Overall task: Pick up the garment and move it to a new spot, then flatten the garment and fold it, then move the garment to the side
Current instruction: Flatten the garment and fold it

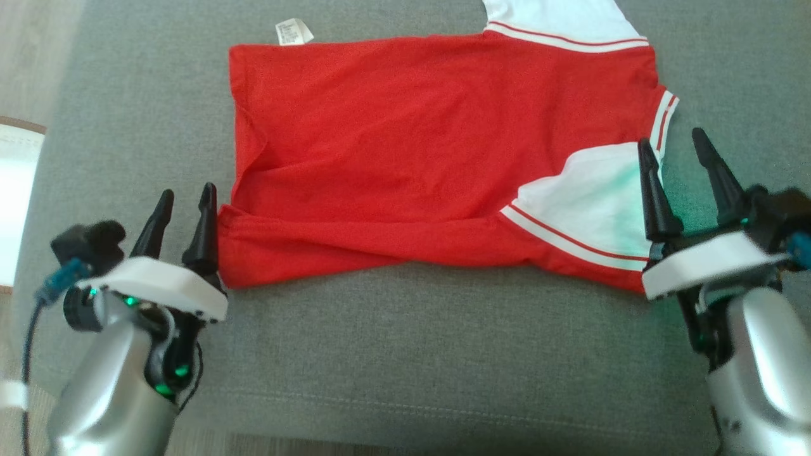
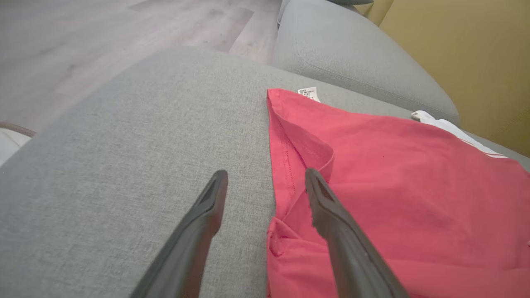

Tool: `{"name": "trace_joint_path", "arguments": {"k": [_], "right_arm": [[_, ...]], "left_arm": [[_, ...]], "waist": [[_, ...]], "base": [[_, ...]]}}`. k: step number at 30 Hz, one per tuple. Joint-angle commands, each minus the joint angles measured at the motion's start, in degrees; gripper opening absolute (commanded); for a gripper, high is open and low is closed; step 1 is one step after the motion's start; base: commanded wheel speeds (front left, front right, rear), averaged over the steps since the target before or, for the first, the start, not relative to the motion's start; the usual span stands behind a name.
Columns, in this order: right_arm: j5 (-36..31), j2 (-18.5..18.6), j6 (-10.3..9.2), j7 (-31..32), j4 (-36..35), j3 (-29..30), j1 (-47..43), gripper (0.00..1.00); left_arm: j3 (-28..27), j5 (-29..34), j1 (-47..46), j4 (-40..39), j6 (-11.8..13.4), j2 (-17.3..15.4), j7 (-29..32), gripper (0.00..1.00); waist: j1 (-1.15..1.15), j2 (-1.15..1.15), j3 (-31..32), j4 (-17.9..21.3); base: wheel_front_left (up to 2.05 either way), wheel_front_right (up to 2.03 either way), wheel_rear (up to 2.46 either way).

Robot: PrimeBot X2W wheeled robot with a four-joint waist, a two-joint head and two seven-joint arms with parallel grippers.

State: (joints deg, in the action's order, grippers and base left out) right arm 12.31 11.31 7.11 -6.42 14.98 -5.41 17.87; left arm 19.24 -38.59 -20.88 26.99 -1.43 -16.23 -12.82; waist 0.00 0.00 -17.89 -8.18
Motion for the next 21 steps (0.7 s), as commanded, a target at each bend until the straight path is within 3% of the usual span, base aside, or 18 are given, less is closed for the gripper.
{"name": "trace_joint_path", "arguments": {"k": [1,8,14,21], "right_arm": [[-1.50,-0.88,0.37,-0.90,-2.85,-0.36,-1.85,1.00],[-7.77,-5.75,0.37,-0.80,-12.43,3.67,-11.87,1.00],[-7.86,-7.78,0.37,1.06,-18.35,6.08,-19.84,1.00],[-7.11,-8.36,0.37,2.94,-21.19,7.12,-24.31,1.00]], "left_arm": [[-2.77,1.28,0.00,-2.55,0.84,-1.51,-1.07,1.00],[-5.01,10.70,6.59,-15.35,5.65,0.87,-2.15,1.00],[-4.80,15.61,13.18,-20.62,5.61,2.34,-2.17,1.00],[-4.32,17.30,16.41,-20.61,5.09,2.77,-2.17,1.00]], "waist": [[0.00,0.00,0.63,-0.30],[0.00,0.00,3.59,-0.76],[0.00,0.00,6.33,-0.44],[0.00,0.00,7.62,0.00]], "base": [[0.00,0.00,0.00],[0.00,0.00,0.00],[0.00,0.00,0.00],[0.00,0.00,0.00]]}}
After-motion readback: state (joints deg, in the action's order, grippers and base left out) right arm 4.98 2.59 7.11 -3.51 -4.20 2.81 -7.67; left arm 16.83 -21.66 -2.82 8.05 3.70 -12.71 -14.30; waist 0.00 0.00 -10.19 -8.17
